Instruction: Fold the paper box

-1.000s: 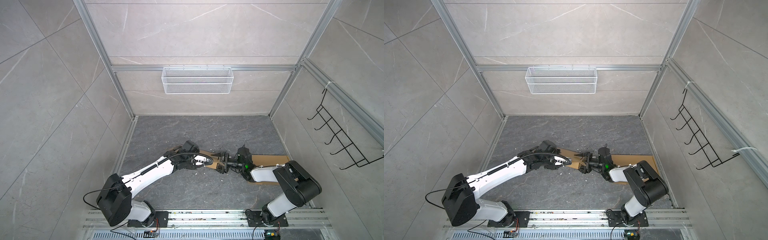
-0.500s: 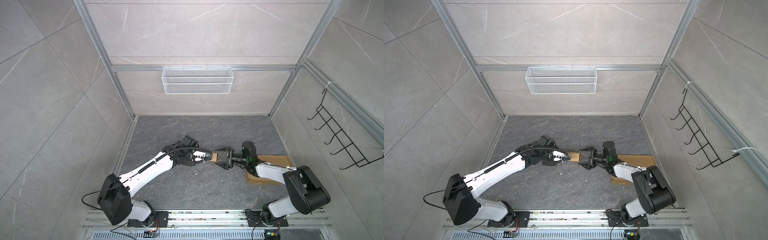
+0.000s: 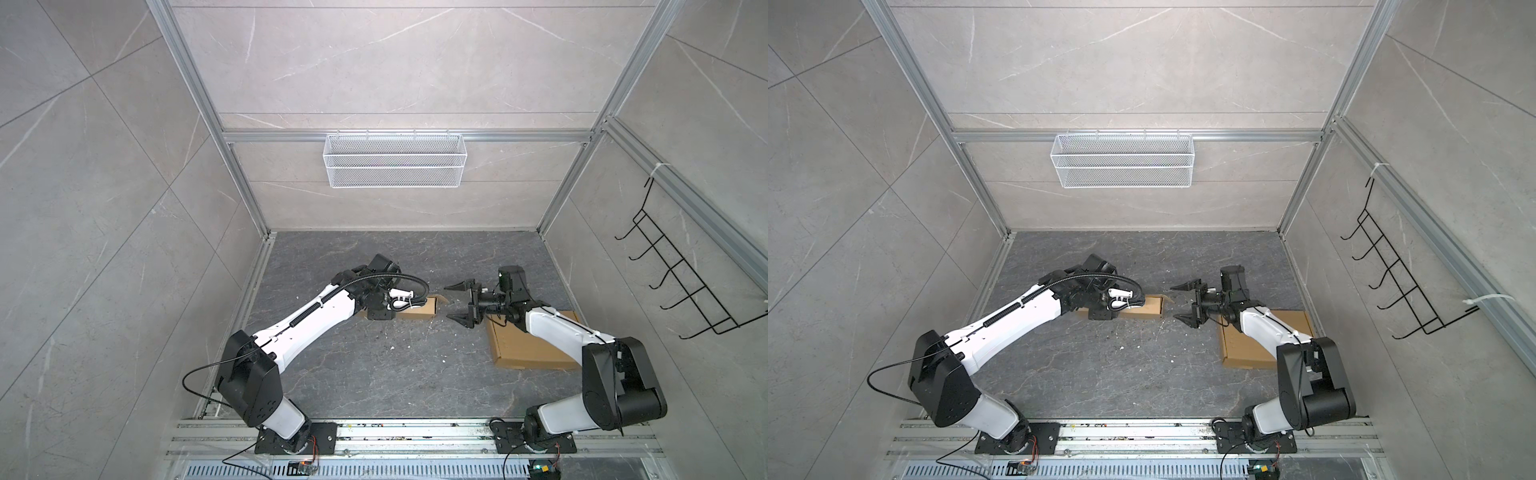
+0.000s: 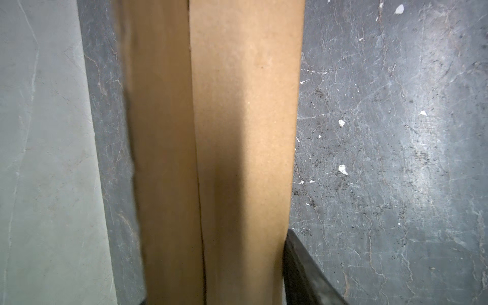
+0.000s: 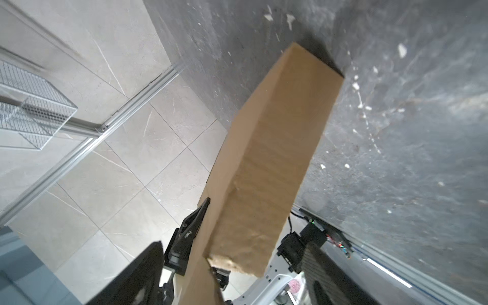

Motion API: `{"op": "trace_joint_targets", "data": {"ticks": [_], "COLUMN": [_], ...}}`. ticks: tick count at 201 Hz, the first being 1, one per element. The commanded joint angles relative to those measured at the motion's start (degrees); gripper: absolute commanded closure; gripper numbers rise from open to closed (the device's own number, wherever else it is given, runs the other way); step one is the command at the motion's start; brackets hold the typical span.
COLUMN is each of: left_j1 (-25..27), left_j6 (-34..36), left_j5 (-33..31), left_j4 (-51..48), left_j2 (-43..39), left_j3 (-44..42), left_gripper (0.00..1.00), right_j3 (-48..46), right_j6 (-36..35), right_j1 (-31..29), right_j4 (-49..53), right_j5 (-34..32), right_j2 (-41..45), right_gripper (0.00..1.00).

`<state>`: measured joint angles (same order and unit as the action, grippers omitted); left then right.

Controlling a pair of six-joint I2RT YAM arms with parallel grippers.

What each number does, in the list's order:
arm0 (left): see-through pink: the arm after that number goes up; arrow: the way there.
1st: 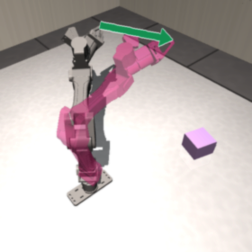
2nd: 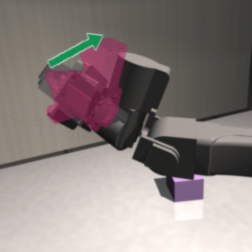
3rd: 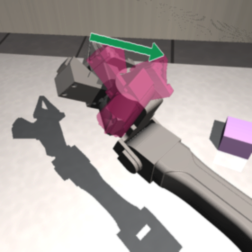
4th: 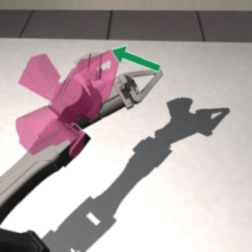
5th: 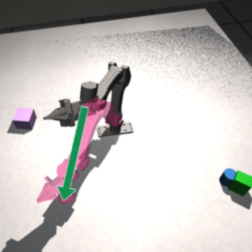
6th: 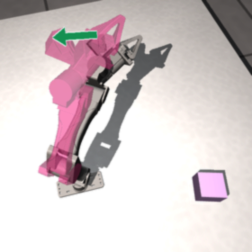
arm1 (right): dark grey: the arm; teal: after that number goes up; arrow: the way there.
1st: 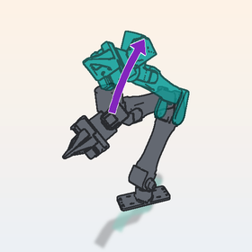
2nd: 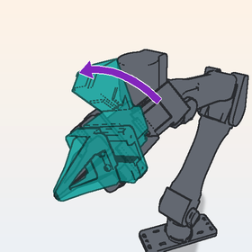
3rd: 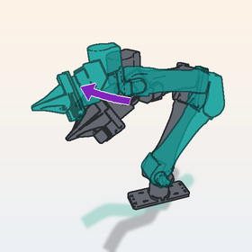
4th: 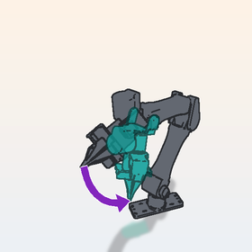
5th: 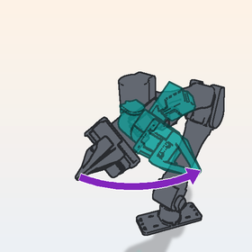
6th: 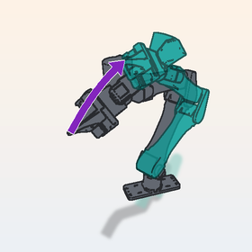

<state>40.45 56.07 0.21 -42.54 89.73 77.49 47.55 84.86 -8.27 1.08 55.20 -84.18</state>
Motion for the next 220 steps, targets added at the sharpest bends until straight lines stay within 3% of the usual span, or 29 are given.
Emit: {"op": "trace_joint_targets", "data": {"ticks": [1, 48, 86, 107, 153, 220], "left_j1": [-0.7, -0.6, -0.6, -0.8, -1.2, -1.9], "left_j6": [-2.3, -4.5, -5.3, -5.0, -4.1, -4.0], "left_j5": [3.7, 8.0, 8.5, 8.7, 9.8, 10.3], "left_j4": [-5.9, -13.4, -12.7, -12.1, -13.3, -13.3], "left_j2": [1.2, 3.4, 6.1, 7.8, 10.7, 11.8], "left_j3": [4.3, 10.6, 9.8, 11.0, 13.3, 13.6], "left_gripper": [0.53, 0.53, 0.53, 0.53, 0.53, 0.53], "right_j3": [6.2, 12.8, 15.0, 13.3, 8.4, 8.5], "right_j6": [-17.9, -33.1, -50.3, -56.4, -59.3, -57.8], "right_j1": [1.6, 3.3, 3.2, 2.2, -2.9, -12.5], "right_j4": [15.5, 25.2, 31.3, 32.7, 27.9, 17.4], "right_j5": [0.7, -0.8, -6.4, -9.6, -13.9, -25.0], "right_j2": [0.2, 0.4, 5.0, 8.4, 12.8, 6.7], "right_gripper": [0.15, 0.16, 0.19, 0.19, 0.17, 0.19]}}
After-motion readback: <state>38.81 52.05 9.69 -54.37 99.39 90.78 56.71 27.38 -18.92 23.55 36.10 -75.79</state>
